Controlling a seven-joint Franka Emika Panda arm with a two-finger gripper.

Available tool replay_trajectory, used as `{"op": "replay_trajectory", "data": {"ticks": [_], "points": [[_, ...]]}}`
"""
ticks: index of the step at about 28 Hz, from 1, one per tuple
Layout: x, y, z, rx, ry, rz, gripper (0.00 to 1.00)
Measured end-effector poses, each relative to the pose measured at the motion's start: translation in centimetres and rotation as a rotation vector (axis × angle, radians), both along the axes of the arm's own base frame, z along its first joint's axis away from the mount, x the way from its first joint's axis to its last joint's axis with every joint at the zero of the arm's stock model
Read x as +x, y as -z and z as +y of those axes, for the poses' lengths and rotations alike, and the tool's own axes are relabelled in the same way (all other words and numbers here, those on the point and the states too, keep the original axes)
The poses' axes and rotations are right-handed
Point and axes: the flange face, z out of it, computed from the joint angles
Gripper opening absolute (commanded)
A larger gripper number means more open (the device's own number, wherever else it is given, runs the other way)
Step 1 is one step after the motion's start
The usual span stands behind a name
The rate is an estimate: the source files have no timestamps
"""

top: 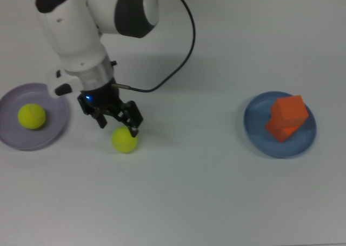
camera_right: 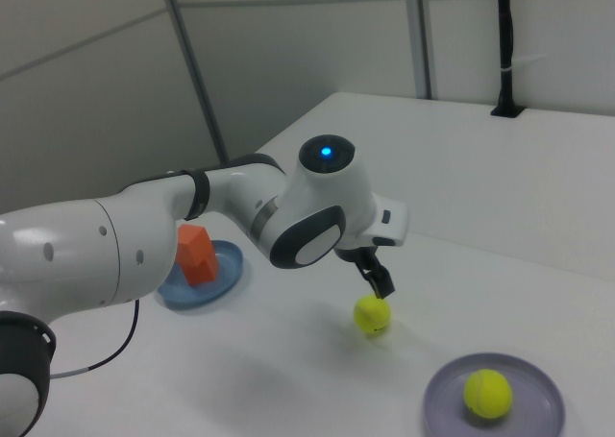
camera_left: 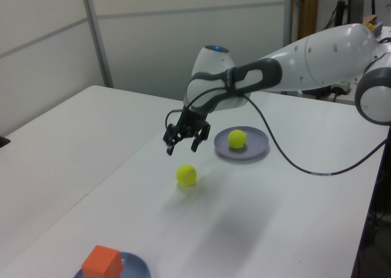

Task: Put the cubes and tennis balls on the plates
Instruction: 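Move the gripper to the other tennis ball and grasp it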

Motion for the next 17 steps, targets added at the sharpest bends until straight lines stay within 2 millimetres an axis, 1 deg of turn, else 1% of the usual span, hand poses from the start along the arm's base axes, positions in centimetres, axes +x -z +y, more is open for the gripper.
{"op": "replay_trajectory", "data": {"ticks": [3, 7, 17], "points": [[-0.1, 1.2, 1.1, -0.001, -0.007, 0.019, 1.00], [0.0, 2.3, 1.1, -0.009, -0.009, 0.034, 1.00], [-0.1, 2.8, 0.8, -0.020, -0.005, 0.043, 1.00]]}}
